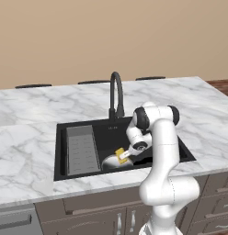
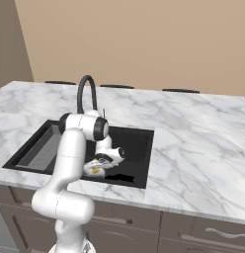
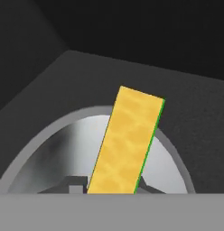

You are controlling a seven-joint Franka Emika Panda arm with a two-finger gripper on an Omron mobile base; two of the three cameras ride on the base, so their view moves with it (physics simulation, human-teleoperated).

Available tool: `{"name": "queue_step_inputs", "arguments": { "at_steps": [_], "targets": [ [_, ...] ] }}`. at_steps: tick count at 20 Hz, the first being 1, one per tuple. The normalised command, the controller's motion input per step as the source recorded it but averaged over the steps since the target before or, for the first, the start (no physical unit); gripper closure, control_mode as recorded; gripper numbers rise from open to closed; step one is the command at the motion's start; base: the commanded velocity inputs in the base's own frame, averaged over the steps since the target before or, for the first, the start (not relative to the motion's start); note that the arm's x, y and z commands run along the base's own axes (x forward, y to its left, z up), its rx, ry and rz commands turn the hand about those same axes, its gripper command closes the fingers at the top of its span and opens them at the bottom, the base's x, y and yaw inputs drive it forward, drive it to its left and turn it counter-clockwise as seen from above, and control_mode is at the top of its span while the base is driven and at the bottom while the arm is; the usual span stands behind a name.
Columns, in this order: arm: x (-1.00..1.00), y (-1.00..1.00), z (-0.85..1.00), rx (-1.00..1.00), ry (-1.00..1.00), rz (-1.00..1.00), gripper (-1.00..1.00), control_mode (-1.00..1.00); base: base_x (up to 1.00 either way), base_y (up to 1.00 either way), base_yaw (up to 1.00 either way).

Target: Pick the pan and sponge and place them into the sink. Then turn on the water.

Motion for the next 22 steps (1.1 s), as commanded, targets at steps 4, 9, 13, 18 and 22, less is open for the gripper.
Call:
{"name": "queue_step_inputs", "arguments": {
  "at_steps": [4,9,13,18,22],
  "targets": [
    [0.08,0.05,-0.19,0.00,-0.07,0.04,1.00,-1.00,0.00,0.00,0.00],
    [0.04,0.10,-0.18,0.00,-0.06,0.04,-1.00,-1.00,0.00,0.00,0.00],
    [0.00,0.02,-0.09,-0.01,-0.06,0.03,-1.00,-1.00,0.00,0.00,0.00],
    [-0.06,0.05,0.03,-0.01,-0.01,0.00,-1.00,-1.00,0.00,0.00,0.00],
    [-0.17,0.00,0.29,-0.01,0.00,-0.01,-1.00,-1.00,0.00,0.00,0.00]
  ]
}}
